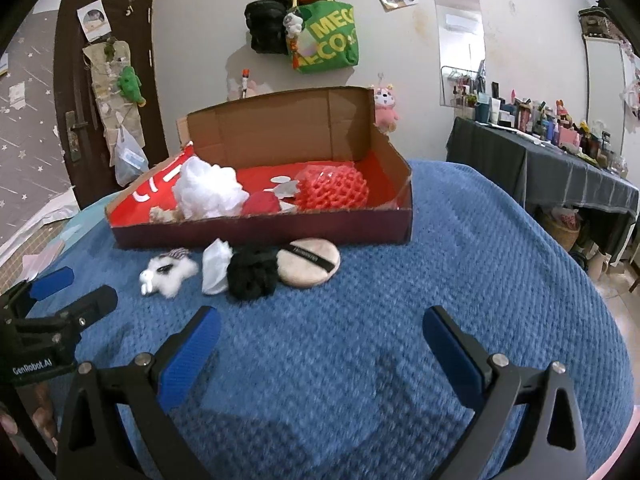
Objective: Organize soft objects
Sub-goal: 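Move the left tool to the white bunny scrunchie while the right tool approaches the powder puff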
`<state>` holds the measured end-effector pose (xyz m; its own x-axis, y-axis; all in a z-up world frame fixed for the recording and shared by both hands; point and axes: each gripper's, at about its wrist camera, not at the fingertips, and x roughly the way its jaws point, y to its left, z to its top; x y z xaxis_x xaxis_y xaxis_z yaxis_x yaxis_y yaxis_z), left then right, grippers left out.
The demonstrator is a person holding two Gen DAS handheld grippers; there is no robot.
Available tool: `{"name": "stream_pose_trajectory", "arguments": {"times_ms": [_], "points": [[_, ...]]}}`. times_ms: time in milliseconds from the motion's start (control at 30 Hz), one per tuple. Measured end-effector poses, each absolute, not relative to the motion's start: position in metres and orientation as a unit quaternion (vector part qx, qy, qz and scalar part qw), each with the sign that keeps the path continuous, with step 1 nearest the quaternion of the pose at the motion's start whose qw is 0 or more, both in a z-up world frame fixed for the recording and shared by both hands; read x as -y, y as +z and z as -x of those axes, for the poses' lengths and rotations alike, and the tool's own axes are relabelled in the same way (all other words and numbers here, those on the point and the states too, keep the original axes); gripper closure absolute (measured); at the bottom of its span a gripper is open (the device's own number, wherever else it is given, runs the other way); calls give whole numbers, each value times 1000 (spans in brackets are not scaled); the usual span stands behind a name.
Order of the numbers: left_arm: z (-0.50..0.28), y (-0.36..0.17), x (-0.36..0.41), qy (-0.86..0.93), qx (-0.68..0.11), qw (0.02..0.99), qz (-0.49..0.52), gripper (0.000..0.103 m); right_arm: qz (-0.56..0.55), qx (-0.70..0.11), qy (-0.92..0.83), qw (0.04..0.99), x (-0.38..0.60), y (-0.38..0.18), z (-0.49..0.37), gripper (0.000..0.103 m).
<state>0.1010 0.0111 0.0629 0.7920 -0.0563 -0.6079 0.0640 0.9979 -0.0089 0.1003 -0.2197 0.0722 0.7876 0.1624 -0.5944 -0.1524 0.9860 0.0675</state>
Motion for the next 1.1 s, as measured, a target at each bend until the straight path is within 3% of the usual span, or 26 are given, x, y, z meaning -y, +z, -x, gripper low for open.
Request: {"name": "stream_pose_trajectory", "arguments": {"times_ms": [633,733,1100], "points": [[-168,43,9,-55,-421,904,-58,0,50,-442,105,890,226,55,-185,0],[-174,39,11,-58,-432,898,-65,0,44,-458,120,880,226,50,-193,6],[-189,32,13,-73,-447,890,-59,0,54,-459,151,874,211,48,-205,7]]}}
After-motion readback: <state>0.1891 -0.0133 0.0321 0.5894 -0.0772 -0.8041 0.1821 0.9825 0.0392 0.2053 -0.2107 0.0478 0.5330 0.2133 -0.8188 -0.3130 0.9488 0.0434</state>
